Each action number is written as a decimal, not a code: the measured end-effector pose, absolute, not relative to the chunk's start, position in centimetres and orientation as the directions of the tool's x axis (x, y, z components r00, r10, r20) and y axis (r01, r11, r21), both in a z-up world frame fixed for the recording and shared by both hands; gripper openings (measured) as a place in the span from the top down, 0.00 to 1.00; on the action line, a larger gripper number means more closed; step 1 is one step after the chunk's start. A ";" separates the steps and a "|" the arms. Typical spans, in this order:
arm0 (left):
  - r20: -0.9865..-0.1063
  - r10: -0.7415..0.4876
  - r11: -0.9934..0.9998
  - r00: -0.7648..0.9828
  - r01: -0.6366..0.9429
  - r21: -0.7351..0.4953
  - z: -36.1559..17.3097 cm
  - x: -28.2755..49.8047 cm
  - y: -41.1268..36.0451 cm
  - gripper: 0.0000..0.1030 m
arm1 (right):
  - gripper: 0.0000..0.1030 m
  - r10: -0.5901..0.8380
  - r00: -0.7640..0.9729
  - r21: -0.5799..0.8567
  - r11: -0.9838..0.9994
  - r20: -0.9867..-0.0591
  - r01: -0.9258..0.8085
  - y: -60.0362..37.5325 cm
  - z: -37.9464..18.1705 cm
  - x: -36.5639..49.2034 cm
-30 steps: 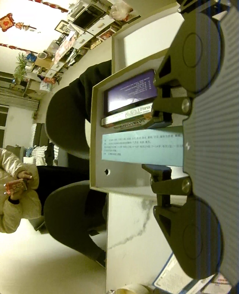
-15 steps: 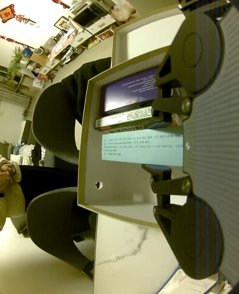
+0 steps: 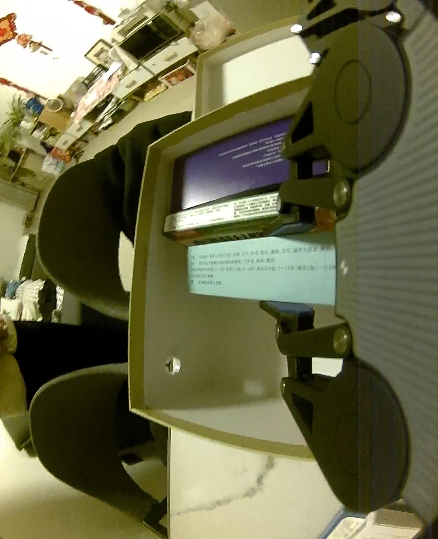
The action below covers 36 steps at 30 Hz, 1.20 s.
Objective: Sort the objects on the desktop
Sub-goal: 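Lower the light-blue box beside the other boxes and open the left gripper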
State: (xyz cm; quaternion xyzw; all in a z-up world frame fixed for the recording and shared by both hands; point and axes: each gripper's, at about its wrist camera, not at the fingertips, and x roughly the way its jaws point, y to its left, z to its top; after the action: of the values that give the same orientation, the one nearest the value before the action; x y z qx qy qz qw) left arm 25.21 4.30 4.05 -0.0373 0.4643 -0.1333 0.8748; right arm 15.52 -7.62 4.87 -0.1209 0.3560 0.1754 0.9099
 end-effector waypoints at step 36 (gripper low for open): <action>-0.755 -0.486 0.870 0.440 0.330 -0.368 2.2 28.3 4.5 0.63 | 0.21 0.062 0.677 -0.309 0.856 -0.733 -0.413 -8.0 1.7 22.1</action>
State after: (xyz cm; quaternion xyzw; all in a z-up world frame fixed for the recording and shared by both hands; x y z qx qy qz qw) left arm 28.26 4.51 2.17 -0.0831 0.4706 -0.2414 0.8446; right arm 22.05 -7.97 1.68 -0.2320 0.3788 0.1341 0.8858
